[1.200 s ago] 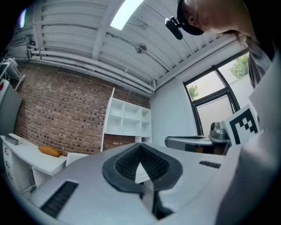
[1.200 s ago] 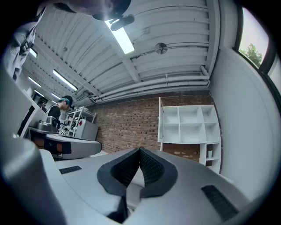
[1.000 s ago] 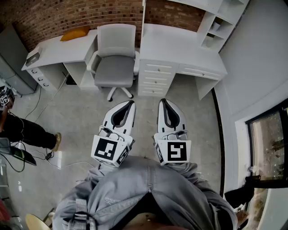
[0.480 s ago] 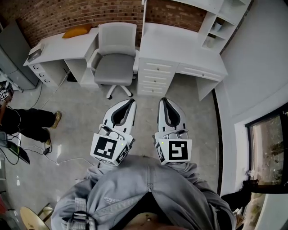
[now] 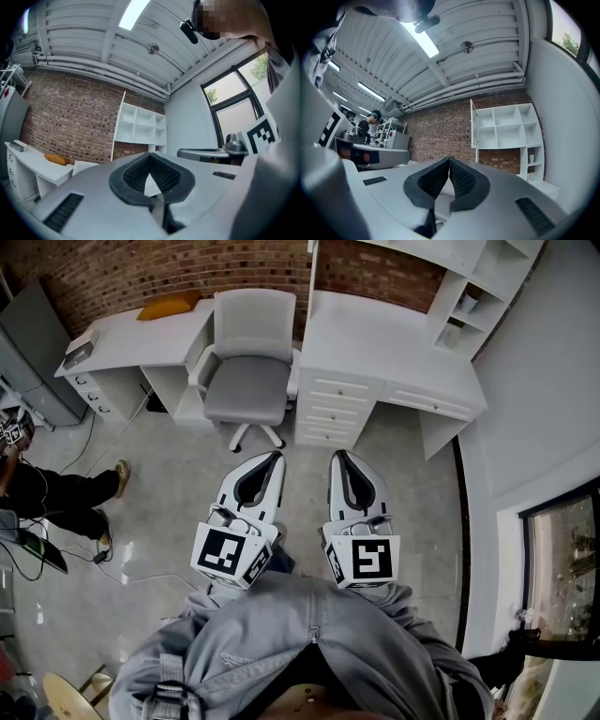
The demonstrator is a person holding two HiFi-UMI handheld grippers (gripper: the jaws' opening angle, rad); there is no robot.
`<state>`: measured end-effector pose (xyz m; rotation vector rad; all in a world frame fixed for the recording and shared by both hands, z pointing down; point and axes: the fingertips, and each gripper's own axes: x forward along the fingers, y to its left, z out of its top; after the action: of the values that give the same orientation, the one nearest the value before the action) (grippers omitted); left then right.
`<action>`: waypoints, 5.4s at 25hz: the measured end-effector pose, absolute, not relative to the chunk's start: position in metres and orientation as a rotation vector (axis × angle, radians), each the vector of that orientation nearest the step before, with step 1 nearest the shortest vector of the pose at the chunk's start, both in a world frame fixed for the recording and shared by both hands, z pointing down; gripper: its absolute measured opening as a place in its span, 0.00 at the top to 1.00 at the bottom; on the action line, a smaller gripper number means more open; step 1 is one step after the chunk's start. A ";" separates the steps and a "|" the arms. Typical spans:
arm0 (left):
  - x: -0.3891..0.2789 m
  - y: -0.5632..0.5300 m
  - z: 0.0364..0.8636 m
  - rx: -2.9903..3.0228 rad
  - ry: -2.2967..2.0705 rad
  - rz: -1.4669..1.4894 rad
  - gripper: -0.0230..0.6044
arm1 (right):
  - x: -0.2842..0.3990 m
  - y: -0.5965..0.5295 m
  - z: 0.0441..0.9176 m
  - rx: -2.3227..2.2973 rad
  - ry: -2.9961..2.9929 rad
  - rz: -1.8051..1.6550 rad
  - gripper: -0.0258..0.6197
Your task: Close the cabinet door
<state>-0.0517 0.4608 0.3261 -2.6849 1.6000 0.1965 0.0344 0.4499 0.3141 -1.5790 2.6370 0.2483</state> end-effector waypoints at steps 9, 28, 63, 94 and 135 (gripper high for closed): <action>-0.077 0.362 0.323 -2.711 1.519 0.235 0.96 | 0.003 0.355 0.316 -1.621 2.621 0.254 0.92; -0.109 0.231 0.326 -2.819 1.350 0.220 0.96 | -0.025 0.238 0.322 -1.807 2.510 0.208 0.92; -0.088 0.098 0.332 -2.801 1.395 0.208 0.96 | -0.011 0.096 0.325 -1.716 2.564 0.210 0.92; -0.054 -0.095 0.324 -2.653 1.638 0.209 0.96 | 0.017 -0.113 0.326 -1.434 2.719 0.159 0.92; -0.089 -0.206 0.310 -2.853 1.253 0.229 0.96 | -0.027 -0.203 0.314 -1.746 2.528 0.187 0.92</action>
<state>-0.0887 -0.2062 0.3097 -2.8525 1.2527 0.2295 -0.0265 -0.2031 0.3142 -1.7462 2.5277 0.1871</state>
